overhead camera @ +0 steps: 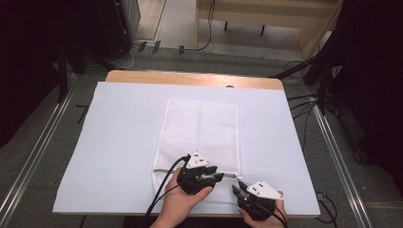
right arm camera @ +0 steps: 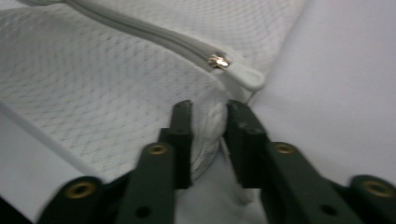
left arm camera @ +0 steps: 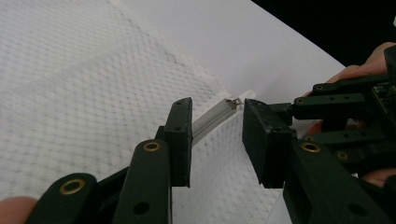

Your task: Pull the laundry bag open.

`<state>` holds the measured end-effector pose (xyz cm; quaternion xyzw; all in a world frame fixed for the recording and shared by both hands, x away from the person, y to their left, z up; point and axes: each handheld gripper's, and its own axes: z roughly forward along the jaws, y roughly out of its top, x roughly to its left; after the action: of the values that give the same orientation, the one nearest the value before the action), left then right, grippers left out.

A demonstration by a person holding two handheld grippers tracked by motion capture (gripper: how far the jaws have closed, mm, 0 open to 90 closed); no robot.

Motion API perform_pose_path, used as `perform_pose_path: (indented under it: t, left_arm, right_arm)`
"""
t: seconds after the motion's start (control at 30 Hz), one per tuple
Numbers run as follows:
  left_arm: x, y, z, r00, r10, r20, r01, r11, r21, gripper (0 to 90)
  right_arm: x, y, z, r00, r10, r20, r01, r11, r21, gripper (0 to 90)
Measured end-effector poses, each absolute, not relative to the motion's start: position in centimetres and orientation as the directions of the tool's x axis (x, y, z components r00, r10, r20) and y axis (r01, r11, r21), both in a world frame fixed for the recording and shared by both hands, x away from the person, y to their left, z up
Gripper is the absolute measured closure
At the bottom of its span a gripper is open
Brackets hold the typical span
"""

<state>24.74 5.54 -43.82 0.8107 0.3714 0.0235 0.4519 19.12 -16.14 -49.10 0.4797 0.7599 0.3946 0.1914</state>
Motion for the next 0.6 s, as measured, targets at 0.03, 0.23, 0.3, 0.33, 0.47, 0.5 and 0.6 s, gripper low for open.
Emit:
perform_pose_path:
  t: [0.03, 0.23, 0.3, 0.33, 0.47, 0.5, 0.6]
  left_arm:
    - [24.8, 5.2, -43.9, 0.723, 0.623, -0.298, 0.584, -0.321, 0.745, 62.2]
    - [25.8, 3.4, -43.8, 0.700, 0.647, -0.302, 0.609, -0.319, 0.726, 55.1]
    - [26.1, 2.8, -43.7, 0.692, 0.650, -0.314, 0.618, -0.310, 0.722, 52.5]
    - [26.3, 2.4, -43.7, 0.686, 0.654, -0.319, 0.625, -0.304, 0.719, 51.3]
    - [26.6, 1.2, -43.5, 0.675, 0.654, -0.342, 0.644, -0.295, 0.706, 41.9]
    - [26.6, 0.8, -43.4, 0.673, 0.654, -0.344, 0.647, -0.297, 0.702, 39.8]
    - [26.7, -0.4, -43.1, 0.656, 0.677, -0.335, 0.657, -0.294, 0.694, 31.7]
  right_arm:
    - [19.3, -16.3, -49.1, -0.461, 0.882, 0.100, 0.584, 0.217, 0.782, 88.7]
    - [20.0, -17.4, -48.9, -0.490, 0.846, 0.209, 0.628, 0.176, 0.758, 90.0]
    - [19.7, -17.3, -48.8, -0.493, 0.847, 0.198, 0.616, 0.179, 0.767, 90.0]
    - [19.6, -17.3, -48.7, -0.493, 0.850, 0.188, 0.608, 0.182, 0.773, 90.0]
    - [19.1, -17.0, -48.0, -0.490, 0.860, 0.139, 0.561, 0.190, 0.806, 90.0]
    - [19.0, -17.0, -47.9, -0.492, 0.860, 0.132, 0.555, 0.194, 0.809, 90.0]
    - [18.9, -16.8, -47.8, -0.494, 0.860, 0.126, 0.545, 0.194, 0.816, 90.0]
